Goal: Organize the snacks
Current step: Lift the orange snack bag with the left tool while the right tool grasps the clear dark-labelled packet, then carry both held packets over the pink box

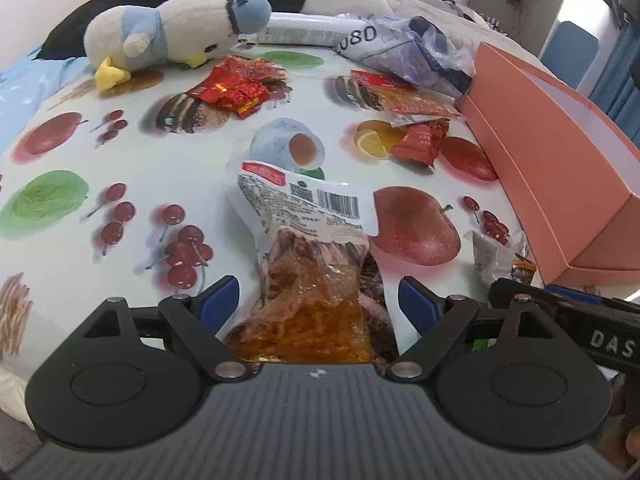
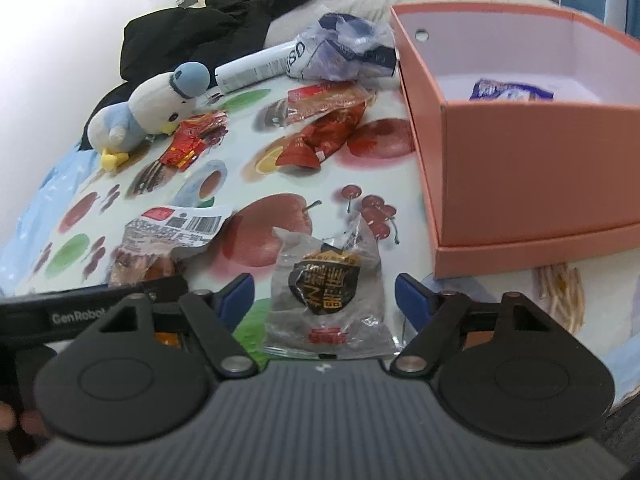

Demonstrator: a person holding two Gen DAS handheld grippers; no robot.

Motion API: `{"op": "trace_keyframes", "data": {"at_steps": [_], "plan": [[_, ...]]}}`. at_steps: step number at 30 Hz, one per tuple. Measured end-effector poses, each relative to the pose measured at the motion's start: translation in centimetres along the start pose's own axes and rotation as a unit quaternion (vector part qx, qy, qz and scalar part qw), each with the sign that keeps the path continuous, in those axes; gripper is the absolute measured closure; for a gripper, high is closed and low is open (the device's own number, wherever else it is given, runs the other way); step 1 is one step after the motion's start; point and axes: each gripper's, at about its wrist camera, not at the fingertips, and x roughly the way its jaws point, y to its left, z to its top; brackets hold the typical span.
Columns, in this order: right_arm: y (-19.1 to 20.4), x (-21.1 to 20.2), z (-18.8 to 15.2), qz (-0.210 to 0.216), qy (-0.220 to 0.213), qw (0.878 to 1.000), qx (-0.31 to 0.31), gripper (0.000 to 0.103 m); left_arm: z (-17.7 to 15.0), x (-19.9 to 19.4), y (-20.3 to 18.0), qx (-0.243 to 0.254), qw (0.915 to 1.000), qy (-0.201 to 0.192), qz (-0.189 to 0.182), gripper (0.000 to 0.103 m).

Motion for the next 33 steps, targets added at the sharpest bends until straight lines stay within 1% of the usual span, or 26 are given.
{"op": "trace_keyframes", "data": {"at_steps": [3,6,10,13,14,16,18,19,21,23,27,33], "plan": [[-0.3,0.6,0.0,0.003,0.011,1.000,0.014,0.031,-0.1,0.3,-0.2,0.004,1.0000,-0.003,0.004,0.014],[-0.3,1.1,0.1,0.006,0.016,1.000,0.018,0.031,-0.2,0.3,-0.4,0.010,0.9999,-0.006,0.003,0.014],[0.0,1.7,0.3,0.001,0.018,1.000,0.002,0.033,-0.2,0.8,-0.5,0.009,0.9999,-0.003,0.006,0.016],[0.5,2.0,0.4,-0.005,0.016,1.000,-0.019,0.034,-0.1,1.0,-0.6,0.014,0.9998,-0.001,0.015,0.022],[0.6,2.0,0.4,-0.004,0.015,1.000,-0.027,0.036,0.1,1.0,-0.7,0.015,0.9997,0.000,0.020,0.028],[0.8,2.0,0.5,-0.005,0.017,0.999,-0.034,0.039,0.4,0.9,-0.6,0.011,0.9997,0.004,0.020,0.033],[1.0,1.8,0.5,-0.007,0.015,0.999,-0.044,0.044,0.6,0.6,-0.5,0.005,0.9998,0.004,0.018,0.041],[1.1,1.8,0.5,-0.011,0.014,0.999,-0.048,0.045,0.8,0.4,-0.5,0.004,0.9998,0.004,0.019,0.043],[1.1,1.5,0.5,-0.011,0.016,0.999,-0.045,0.053,1.0,-0.1,-0.4,-0.001,0.9999,0.002,0.016,0.046],[0.9,1.0,0.5,-0.005,0.014,0.999,-0.041,0.053,1.2,-0.6,-0.4,-0.006,0.9999,0.001,0.014,0.049],[1.0,-0.2,0.4,-0.001,0.005,0.999,-0.046,0.056,1.4,-2.2,-0.8,-0.011,0.9999,-0.007,0.007,0.050],[1.1,-3.0,1.0,0.001,-0.021,0.999,-0.042,0.056,1.8,-5.3,-1.8,-0.012,0.9997,-0.018,-0.006,0.050]]}}
